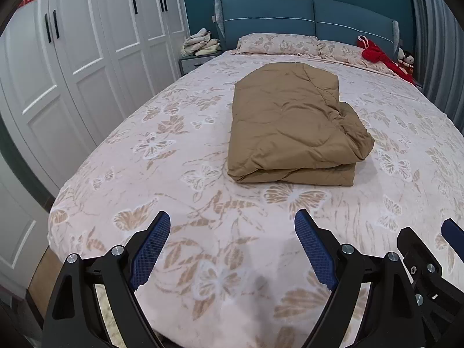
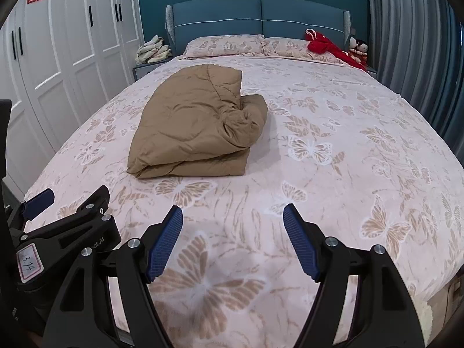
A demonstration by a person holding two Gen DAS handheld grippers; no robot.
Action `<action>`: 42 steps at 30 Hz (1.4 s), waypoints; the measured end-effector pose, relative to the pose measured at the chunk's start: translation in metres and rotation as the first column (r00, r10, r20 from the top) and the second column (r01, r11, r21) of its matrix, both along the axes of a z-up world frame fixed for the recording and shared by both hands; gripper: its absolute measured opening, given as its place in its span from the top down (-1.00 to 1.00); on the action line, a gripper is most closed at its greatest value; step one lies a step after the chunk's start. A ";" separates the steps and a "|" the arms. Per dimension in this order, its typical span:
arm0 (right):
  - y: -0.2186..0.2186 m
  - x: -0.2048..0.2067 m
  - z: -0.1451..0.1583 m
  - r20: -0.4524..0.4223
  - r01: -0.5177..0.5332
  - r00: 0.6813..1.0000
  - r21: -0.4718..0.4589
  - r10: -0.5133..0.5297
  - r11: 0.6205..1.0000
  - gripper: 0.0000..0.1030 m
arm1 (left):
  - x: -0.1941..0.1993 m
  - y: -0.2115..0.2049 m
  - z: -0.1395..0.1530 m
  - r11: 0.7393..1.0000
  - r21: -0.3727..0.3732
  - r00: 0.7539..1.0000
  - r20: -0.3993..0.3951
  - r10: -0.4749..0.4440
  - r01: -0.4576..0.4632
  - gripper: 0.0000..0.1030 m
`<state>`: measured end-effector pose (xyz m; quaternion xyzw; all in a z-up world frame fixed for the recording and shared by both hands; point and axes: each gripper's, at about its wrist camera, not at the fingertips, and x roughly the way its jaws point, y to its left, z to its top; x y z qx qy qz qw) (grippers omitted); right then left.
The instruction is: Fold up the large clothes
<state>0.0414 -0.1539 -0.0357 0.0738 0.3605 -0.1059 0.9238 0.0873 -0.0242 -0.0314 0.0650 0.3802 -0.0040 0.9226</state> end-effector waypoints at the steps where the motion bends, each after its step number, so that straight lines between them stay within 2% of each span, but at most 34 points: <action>1: 0.001 -0.003 0.000 0.001 -0.001 1.000 0.001 0.001 1.000 -0.35 | -0.002 0.001 0.001 1.000 0.002 1.000 0.001 0.002 -0.002 -0.66; 16: 0.007 -0.017 0.007 0.021 -0.004 1.000 -0.016 0.004 1.000 -0.35 | -0.018 0.004 0.010 0.999 0.028 0.999 0.030 0.015 -0.016 -0.65; 42: 0.005 -0.018 0.007 0.023 -0.001 1.000 -0.019 0.002 1.000 -0.35 | -0.020 0.005 0.017 0.998 0.058 0.998 0.051 0.026 -0.029 -0.64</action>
